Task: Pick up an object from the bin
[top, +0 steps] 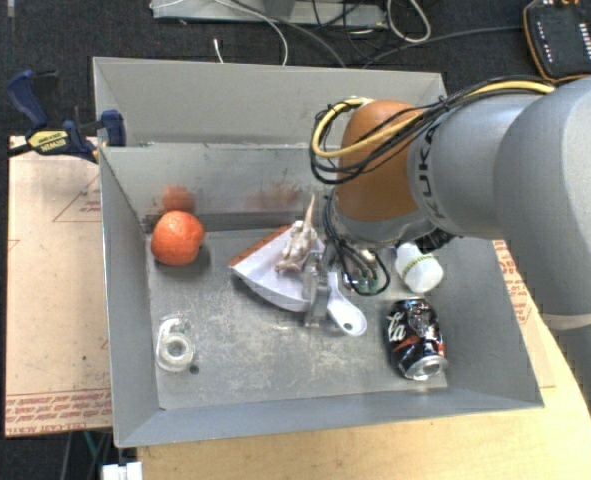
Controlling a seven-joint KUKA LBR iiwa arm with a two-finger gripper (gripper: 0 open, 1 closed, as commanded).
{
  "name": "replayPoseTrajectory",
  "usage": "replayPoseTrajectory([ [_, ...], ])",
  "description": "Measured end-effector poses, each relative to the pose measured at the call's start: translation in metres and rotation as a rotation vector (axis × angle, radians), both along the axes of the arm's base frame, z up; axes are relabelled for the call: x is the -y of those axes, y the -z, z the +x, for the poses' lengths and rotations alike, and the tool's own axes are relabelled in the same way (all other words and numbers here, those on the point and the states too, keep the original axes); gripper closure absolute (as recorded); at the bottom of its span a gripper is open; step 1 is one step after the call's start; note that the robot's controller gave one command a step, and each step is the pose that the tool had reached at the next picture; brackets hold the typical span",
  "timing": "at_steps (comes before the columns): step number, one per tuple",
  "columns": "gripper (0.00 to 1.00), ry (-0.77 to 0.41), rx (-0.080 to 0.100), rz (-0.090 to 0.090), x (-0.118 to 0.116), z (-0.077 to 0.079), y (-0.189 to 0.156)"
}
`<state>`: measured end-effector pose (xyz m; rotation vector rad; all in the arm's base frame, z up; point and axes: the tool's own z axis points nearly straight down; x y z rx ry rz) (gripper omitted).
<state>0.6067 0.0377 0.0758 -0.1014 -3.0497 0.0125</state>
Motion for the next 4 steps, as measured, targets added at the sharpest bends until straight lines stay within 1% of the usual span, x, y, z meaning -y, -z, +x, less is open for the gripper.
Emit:
replayPoseTrajectory([
  [1,1.00,-0.033,0.000,0.012,-0.001,-0.001,0.004],
  [2,1.00,-0.178,0.005,0.019,0.034,0.002,0.005],
  [3,1.00,-0.175,0.026,0.025,0.056,-0.010,0.003],
  [4,1.00,-0.245,0.040,0.037,0.103,-0.017,-0.002],
])
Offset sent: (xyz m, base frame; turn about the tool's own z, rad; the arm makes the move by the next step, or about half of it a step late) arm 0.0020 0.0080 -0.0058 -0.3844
